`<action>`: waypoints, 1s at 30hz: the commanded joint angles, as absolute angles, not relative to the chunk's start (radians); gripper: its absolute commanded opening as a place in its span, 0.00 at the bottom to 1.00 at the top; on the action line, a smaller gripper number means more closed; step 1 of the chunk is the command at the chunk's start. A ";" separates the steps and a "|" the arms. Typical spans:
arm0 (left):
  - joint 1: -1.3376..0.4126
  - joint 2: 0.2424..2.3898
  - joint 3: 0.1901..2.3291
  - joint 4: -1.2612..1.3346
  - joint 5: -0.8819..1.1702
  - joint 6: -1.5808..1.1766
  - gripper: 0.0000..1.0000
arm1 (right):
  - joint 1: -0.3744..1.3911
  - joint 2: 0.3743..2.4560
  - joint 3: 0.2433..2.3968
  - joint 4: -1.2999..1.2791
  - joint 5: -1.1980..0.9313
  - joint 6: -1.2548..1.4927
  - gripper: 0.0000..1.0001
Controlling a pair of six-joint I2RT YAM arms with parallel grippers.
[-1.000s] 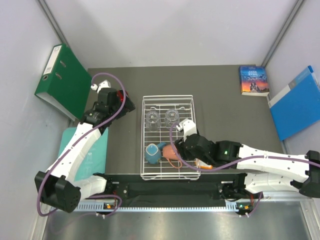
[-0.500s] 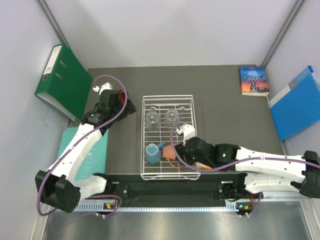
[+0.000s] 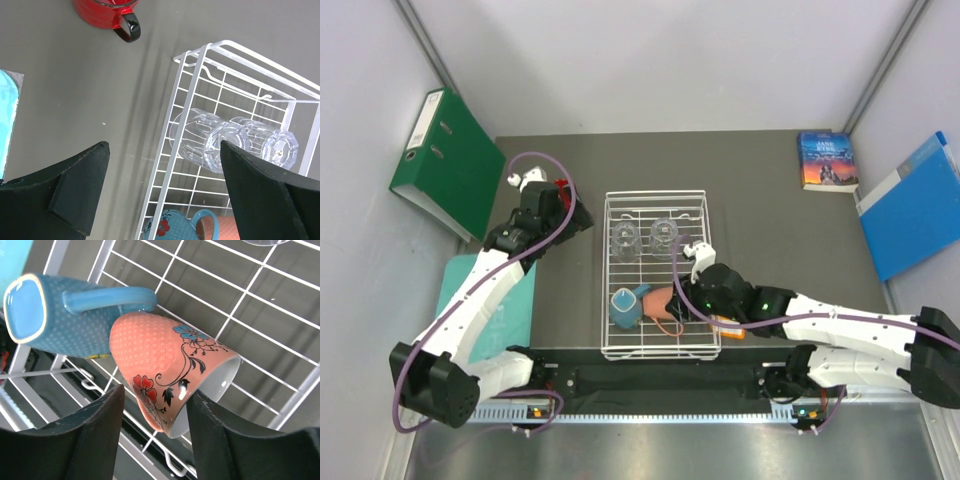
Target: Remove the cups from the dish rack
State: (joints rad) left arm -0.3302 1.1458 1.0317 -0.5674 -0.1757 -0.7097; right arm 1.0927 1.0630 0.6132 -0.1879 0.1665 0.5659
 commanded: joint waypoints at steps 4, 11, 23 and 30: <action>-0.334 1.115 1.019 -0.532 -0.178 -0.721 0.96 | 1.025 1.061 0.569 0.047 0.009 0.612 0.45; -0.336 1.124 1.017 -0.526 -0.173 -0.724 0.96 | 0.967 1.074 0.519 0.152 -0.113 0.644 0.41; -0.334 1.147 1.023 -0.515 -0.167 -0.727 0.96 | 0.957 1.160 0.543 0.167 -0.204 0.618 0.00; -0.334 1.155 1.032 -0.511 -0.179 -0.718 0.96 | 0.950 1.066 0.653 -0.046 -0.059 0.526 0.00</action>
